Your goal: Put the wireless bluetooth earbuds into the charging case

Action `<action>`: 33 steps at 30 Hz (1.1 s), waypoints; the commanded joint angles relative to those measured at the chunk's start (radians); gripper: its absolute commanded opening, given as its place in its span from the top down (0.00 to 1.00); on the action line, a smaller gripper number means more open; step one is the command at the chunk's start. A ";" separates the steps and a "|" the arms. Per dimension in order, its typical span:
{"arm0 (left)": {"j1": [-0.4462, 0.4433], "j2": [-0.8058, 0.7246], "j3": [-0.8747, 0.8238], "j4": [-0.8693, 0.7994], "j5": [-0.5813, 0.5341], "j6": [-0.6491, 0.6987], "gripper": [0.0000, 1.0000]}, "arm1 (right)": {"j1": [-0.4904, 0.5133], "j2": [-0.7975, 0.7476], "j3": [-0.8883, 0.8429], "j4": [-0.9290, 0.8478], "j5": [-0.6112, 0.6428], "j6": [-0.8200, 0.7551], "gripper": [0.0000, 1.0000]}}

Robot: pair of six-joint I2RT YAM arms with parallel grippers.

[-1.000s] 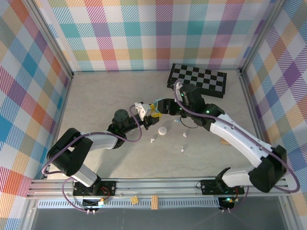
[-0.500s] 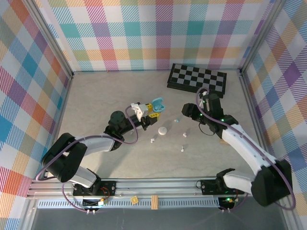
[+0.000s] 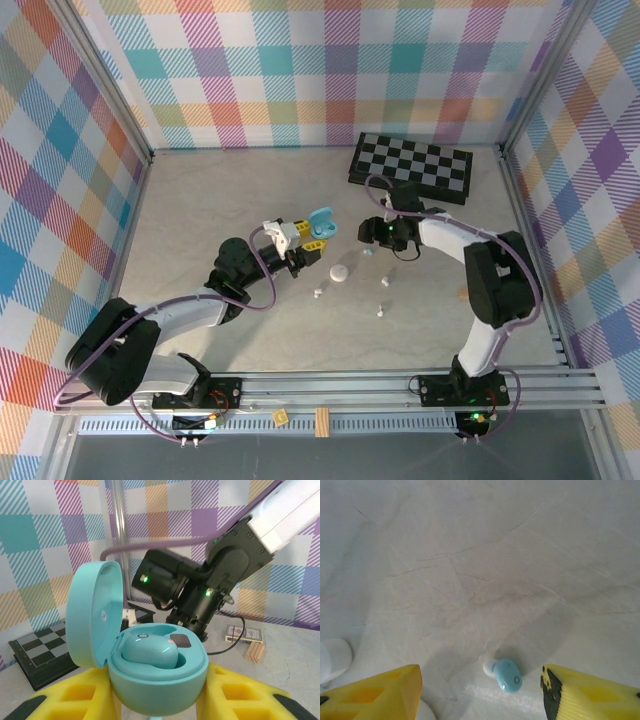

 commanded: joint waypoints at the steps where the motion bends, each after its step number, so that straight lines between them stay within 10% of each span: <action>1: 0.005 -0.034 -0.005 0.005 0.018 0.005 0.64 | -0.002 0.053 0.033 0.022 -0.064 -0.033 0.36; 24: 0.004 -0.012 0.007 0.040 0.039 -0.014 0.64 | 0.062 -0.067 -0.001 -0.051 -0.132 -0.092 0.38; 33: 0.004 -0.026 0.013 0.028 0.045 -0.018 0.64 | 0.063 0.104 0.196 -0.145 -0.127 -0.275 0.37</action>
